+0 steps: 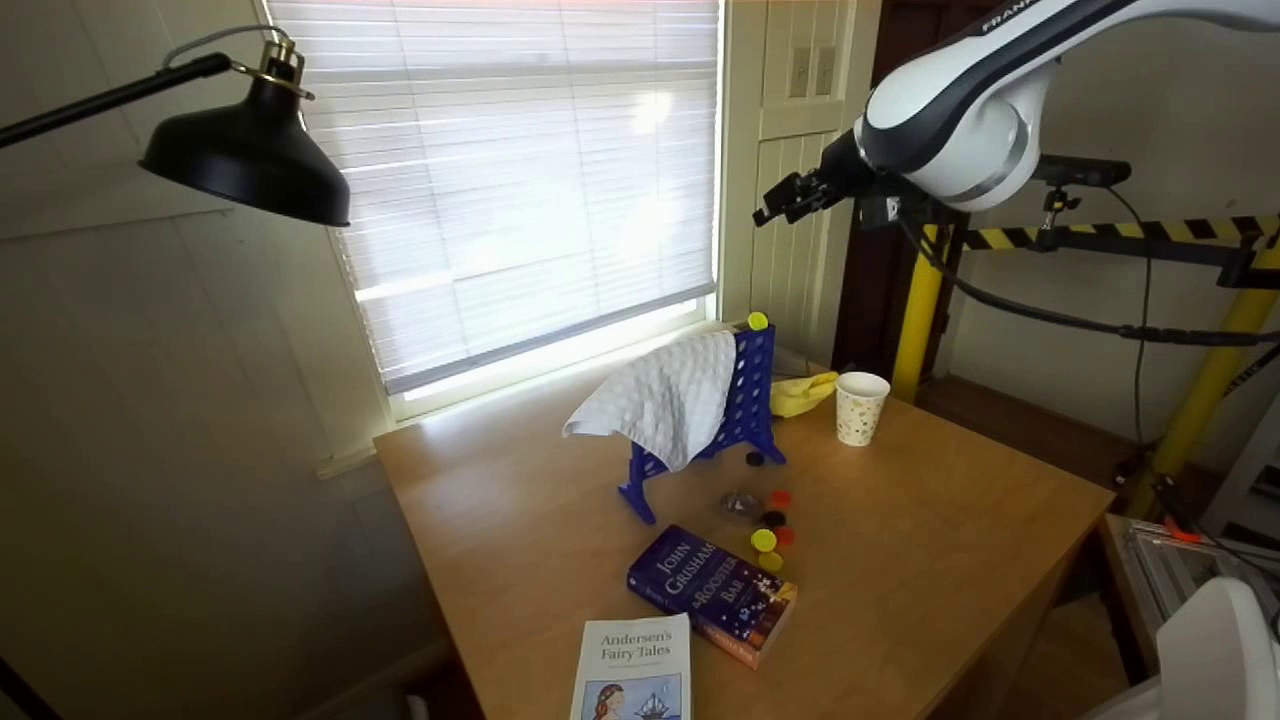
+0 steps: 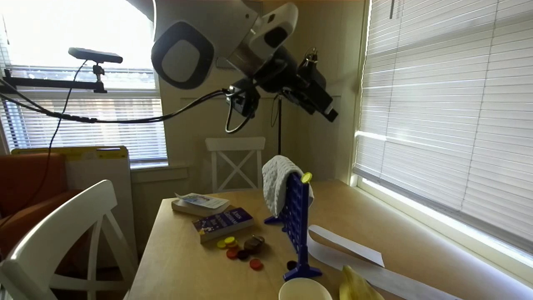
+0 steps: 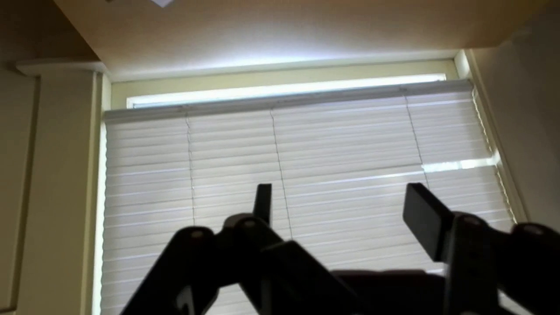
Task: Put one yellow ring inside the last line of the blue object
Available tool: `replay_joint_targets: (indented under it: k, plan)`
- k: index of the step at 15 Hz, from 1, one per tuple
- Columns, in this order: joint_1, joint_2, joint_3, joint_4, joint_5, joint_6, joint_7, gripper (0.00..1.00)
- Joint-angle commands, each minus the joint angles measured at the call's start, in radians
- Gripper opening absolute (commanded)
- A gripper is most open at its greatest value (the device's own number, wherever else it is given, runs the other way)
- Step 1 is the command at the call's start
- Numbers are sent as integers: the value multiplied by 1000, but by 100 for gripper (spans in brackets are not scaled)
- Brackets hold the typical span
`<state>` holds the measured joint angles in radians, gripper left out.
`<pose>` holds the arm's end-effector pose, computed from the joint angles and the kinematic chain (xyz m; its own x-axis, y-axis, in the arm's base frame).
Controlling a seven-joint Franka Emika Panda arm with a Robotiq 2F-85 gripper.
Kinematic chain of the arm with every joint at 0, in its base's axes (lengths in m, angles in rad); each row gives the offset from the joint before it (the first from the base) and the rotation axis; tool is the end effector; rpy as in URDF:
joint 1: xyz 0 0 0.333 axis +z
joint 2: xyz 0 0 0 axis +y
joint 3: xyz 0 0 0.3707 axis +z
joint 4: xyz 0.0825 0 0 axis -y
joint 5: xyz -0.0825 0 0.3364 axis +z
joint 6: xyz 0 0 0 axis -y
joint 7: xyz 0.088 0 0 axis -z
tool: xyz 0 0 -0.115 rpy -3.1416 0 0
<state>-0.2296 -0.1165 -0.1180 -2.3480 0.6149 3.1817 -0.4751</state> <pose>0.4412 -0.2195 0.5597 0.4943 -0.3381 0.8008 -0.4303 -0.8956 -0.1125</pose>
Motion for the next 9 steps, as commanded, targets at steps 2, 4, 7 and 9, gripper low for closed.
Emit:
replay_joint_targets:
  k: [2, 4, 7, 9]
  plan:
    - [-295, 58, 141, 154, -357, -374, 245, 40]
    - [-282, 38, 147, 203, -516, -544, 401, 26]
    - [-116, 52, 57, 327, -591, -783, 535, 5]
    - [-59, 92, 50, 460, -596, -939, 602, 0]
